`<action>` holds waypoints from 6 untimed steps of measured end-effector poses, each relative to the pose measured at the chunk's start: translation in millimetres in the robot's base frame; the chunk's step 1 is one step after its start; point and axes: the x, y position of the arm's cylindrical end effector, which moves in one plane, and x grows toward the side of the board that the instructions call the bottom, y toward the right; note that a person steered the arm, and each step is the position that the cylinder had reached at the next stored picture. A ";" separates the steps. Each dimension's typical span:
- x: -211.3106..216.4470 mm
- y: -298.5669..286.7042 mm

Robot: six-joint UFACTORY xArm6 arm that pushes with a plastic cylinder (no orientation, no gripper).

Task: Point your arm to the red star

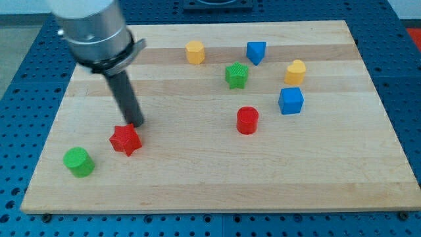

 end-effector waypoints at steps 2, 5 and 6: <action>-57.9 160.0; -90.2 249.5; -112.0 247.2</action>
